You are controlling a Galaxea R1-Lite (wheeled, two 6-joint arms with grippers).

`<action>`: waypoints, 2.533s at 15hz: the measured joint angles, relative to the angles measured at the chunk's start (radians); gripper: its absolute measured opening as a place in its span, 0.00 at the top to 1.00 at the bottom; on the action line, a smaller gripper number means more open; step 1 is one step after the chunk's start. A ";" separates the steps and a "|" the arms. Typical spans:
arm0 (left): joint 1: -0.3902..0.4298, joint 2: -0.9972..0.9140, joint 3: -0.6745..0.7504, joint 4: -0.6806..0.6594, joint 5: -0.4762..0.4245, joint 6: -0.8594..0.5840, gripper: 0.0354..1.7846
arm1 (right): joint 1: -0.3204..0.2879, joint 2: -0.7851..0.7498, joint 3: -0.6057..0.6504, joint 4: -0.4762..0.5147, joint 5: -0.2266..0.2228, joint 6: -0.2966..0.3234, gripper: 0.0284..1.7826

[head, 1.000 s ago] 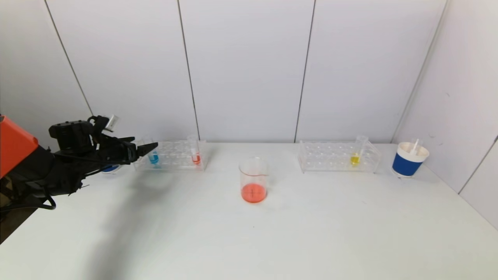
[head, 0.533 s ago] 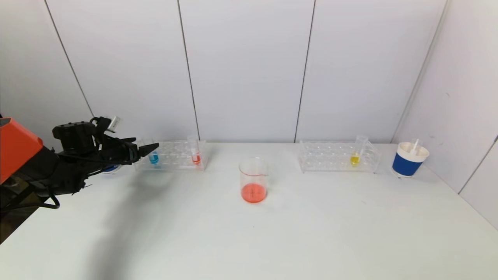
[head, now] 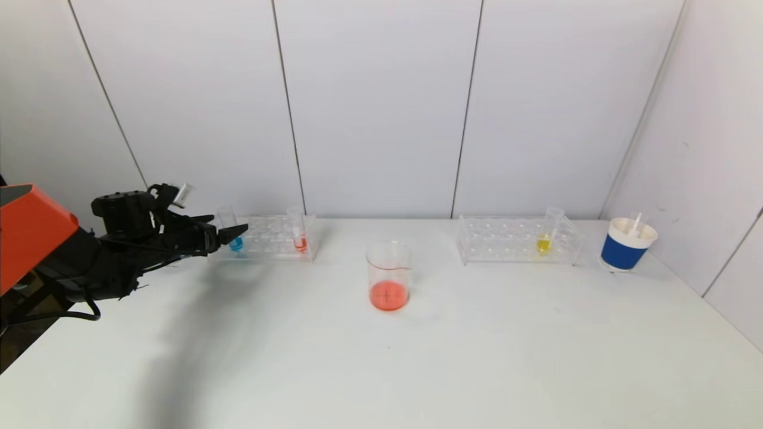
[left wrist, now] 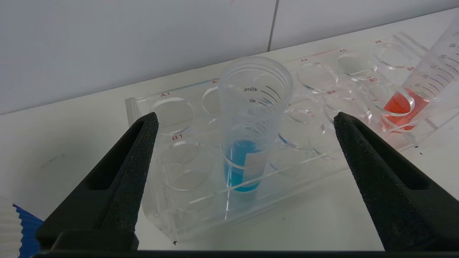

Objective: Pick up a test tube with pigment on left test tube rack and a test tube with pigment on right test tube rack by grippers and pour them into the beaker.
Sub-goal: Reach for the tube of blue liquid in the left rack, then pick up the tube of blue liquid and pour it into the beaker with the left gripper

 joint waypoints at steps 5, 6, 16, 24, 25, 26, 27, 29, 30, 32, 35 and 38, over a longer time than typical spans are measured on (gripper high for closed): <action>-0.001 0.011 -0.011 0.001 0.001 0.000 0.04 | 0.000 0.000 0.000 0.000 0.000 0.000 0.01; -0.001 0.013 -0.013 0.002 0.002 -0.001 0.04 | 0.000 0.000 0.000 0.000 0.000 0.000 0.01; -0.001 0.034 -0.073 0.034 0.006 0.000 0.24 | 0.000 0.000 0.000 0.000 0.000 0.000 0.01; -0.002 0.041 -0.079 0.036 0.004 0.000 0.77 | 0.000 0.000 0.000 0.000 0.000 0.000 0.01; -0.002 0.041 -0.079 0.036 0.005 0.000 0.77 | 0.000 0.000 0.000 0.000 0.000 0.000 0.01; -0.002 0.041 -0.079 0.035 0.005 0.001 0.77 | 0.000 0.000 0.000 0.000 0.000 0.000 0.01; -0.002 0.041 -0.079 0.035 0.005 0.000 0.77 | 0.000 0.000 0.000 0.000 0.000 0.000 0.01; -0.002 0.042 -0.079 0.035 0.006 0.001 0.77 | 0.000 0.000 0.000 0.000 0.000 0.000 0.01; -0.003 0.042 -0.079 0.034 0.006 0.001 0.77 | 0.000 0.000 0.000 0.000 0.000 0.000 0.01; -0.006 0.041 -0.078 0.033 0.007 0.001 0.77 | 0.000 0.000 0.000 0.000 0.000 0.000 0.01; -0.012 0.035 -0.074 0.034 0.009 0.000 0.77 | 0.000 0.000 0.000 0.000 0.000 0.000 0.01; -0.015 0.012 -0.075 0.037 0.010 -0.001 0.77 | 0.000 0.000 0.000 0.000 0.000 0.000 0.01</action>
